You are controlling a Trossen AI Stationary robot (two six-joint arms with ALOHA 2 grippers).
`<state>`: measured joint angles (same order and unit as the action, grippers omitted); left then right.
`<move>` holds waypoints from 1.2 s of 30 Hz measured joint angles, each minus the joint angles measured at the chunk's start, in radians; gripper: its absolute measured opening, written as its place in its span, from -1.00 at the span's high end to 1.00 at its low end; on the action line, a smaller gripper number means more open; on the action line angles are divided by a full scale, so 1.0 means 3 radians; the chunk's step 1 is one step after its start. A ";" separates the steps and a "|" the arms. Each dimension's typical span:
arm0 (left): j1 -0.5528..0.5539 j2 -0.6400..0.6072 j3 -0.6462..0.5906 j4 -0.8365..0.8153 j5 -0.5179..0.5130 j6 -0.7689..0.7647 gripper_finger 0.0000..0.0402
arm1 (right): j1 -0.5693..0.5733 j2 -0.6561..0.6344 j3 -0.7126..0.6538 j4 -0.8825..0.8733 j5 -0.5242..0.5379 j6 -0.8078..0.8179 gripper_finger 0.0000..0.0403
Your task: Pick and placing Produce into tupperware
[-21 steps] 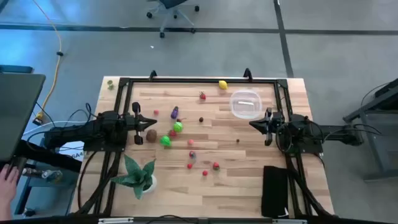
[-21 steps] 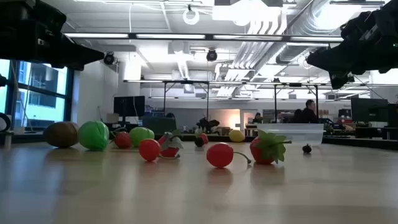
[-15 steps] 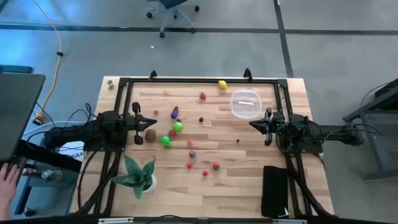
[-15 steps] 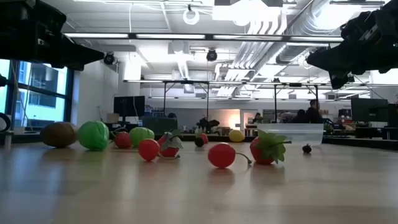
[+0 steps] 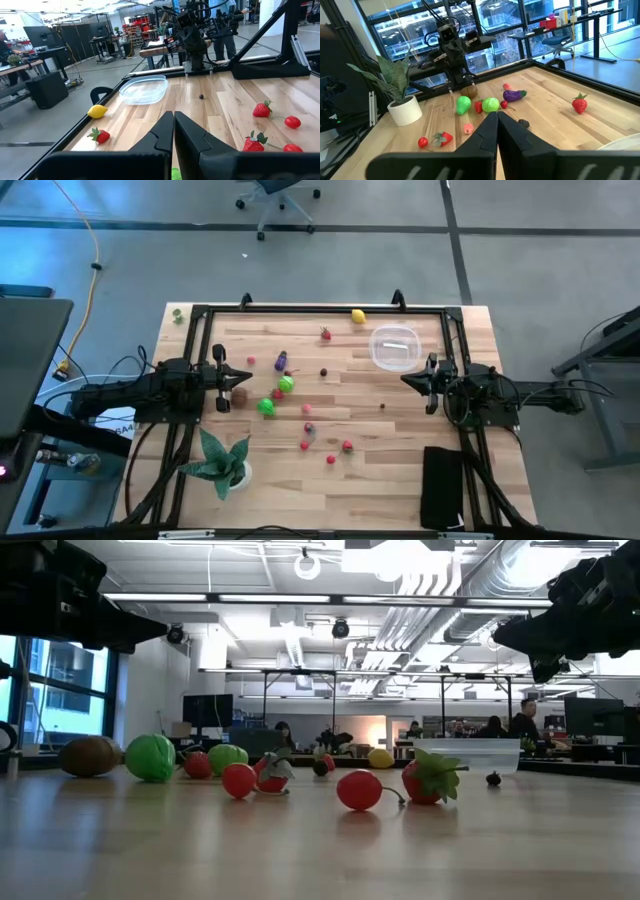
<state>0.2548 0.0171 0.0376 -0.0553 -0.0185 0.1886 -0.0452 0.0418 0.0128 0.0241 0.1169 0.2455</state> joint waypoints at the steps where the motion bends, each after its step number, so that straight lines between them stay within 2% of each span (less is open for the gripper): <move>1: -0.0001 0.0001 0.0000 0.0000 -0.0001 0.0000 0.97 | -0.0001 0.0000 0.0000 0.0000 0.0000 0.0000 1.00; 27: 0.0000 0.0000 0.0000 0.0000 0.0000 0.0000 0.97 | 0.0000 0.0000 0.0000 0.0002 0.0029 -0.0052 1.00; 29: 0.0000 -0.0001 0.0001 0.0003 -0.0001 0.0001 0.97 | -0.0003 0.0000 -0.0001 0.0048 0.0261 -0.0215 1.00; 31: 0.0000 0.0000 0.0000 0.0007 -0.0001 0.0000 0.97 | -0.0004 0.0002 -0.0004 0.0260 0.0577 -0.0104 1.00; 36: 0.0000 0.0001 0.0000 0.0018 -0.0001 -0.0070 0.97 | -0.0004 -0.0001 -0.0004 0.1372 0.1643 0.0971 1.00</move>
<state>0.2548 0.0174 0.0376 -0.0499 -0.0187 0.1675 -0.0463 0.0415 0.0116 0.4357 0.6099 0.5368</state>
